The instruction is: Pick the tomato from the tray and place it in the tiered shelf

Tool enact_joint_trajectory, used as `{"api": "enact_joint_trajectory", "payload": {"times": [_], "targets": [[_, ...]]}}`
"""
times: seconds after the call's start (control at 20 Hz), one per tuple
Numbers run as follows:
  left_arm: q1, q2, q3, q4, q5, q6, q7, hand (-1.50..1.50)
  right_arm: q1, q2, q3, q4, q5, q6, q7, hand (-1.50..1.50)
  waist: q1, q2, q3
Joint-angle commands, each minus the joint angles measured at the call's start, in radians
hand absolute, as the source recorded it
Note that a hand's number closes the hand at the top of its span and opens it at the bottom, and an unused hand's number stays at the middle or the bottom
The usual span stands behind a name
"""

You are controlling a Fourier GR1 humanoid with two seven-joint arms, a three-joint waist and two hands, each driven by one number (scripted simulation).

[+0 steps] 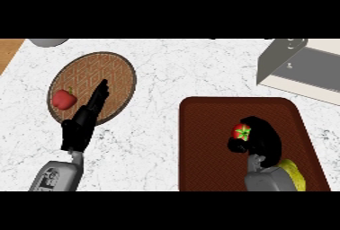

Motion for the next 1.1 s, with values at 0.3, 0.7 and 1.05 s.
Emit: {"api": "enact_joint_trajectory", "payload": {"times": [0.3,0.7,1.05], "targets": [[0.028,-0.04,-0.002,-0.033,-0.048,-0.01,0.015,0.0,-0.076,0.002,0.107,0.024,0.054,0.02,0.017,1.5,0.004,0.0,0.0],[-0.005,-0.009,0.064,0.039,-0.008,-0.072,-0.025,0.0,-0.049,-0.004,0.168,0.032,0.058,-0.047,-0.279,1.5,-0.001,0.0,0.0],[0.019,-0.038,0.033,-0.007,-0.043,-0.034,-0.019,0.0,-0.094,0.002,0.195,-0.18,-0.035,-0.238,-0.258,1.5,-0.001,-0.004,0.0]]}}
